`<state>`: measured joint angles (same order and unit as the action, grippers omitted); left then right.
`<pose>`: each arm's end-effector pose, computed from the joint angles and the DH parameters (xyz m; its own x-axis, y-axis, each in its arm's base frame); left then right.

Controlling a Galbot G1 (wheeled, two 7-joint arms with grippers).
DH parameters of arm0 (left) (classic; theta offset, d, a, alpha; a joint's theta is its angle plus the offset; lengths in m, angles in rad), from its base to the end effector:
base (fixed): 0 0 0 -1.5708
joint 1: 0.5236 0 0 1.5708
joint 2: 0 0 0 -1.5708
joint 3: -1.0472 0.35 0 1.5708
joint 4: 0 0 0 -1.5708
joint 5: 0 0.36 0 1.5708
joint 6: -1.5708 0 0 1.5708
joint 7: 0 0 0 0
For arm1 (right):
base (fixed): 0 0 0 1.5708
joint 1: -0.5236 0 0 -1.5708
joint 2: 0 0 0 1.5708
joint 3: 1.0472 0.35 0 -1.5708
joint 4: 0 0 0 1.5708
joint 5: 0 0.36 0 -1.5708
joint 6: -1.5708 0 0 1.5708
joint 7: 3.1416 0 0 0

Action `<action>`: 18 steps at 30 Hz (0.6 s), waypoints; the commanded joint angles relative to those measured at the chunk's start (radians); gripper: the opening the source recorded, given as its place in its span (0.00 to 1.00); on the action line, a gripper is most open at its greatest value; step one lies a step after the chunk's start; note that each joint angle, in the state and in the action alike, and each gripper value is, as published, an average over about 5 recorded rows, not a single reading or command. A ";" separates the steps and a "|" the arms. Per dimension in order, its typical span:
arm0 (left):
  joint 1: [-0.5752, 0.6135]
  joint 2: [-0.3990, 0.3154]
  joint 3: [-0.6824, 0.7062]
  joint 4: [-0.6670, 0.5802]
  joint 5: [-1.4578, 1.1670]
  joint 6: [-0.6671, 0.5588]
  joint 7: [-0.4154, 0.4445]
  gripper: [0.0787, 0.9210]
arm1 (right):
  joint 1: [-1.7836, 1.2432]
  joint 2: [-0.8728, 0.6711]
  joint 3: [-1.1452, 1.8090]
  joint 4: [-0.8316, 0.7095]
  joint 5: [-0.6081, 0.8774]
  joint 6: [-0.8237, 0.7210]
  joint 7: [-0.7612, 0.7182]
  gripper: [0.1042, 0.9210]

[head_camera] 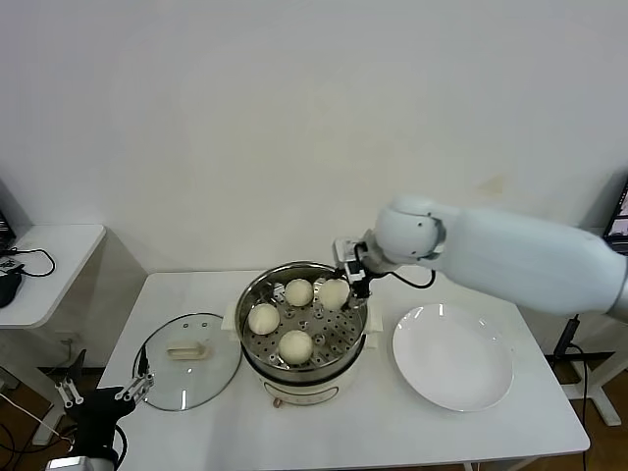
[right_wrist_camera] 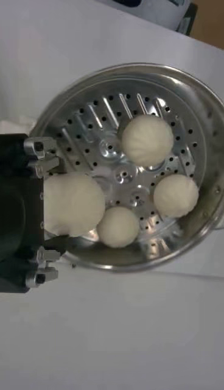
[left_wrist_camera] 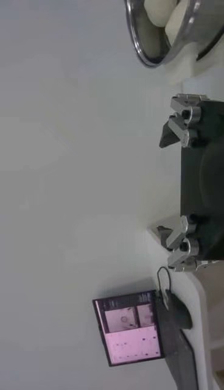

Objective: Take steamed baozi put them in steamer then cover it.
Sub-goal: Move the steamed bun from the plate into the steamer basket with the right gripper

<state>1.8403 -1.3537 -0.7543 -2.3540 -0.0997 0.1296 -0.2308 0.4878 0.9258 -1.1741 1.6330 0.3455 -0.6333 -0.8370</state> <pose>0.1164 0.0776 -0.2339 -0.9648 -0.2564 0.0582 -0.2366 0.9432 0.2334 0.4741 0.0878 -0.0625 -0.3002 -0.2961 0.9067 -0.9113 -0.1920 -0.3644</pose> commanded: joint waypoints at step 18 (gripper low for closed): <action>-0.007 0.005 -0.005 0.014 -0.007 0.000 0.001 0.88 | -0.121 0.098 0.008 -0.126 -0.054 -0.039 0.046 0.66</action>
<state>1.8314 -1.3489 -0.7588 -2.3406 -0.1061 0.1300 -0.2308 0.3842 1.0103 -1.1739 1.5289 0.3068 -0.6705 -0.7934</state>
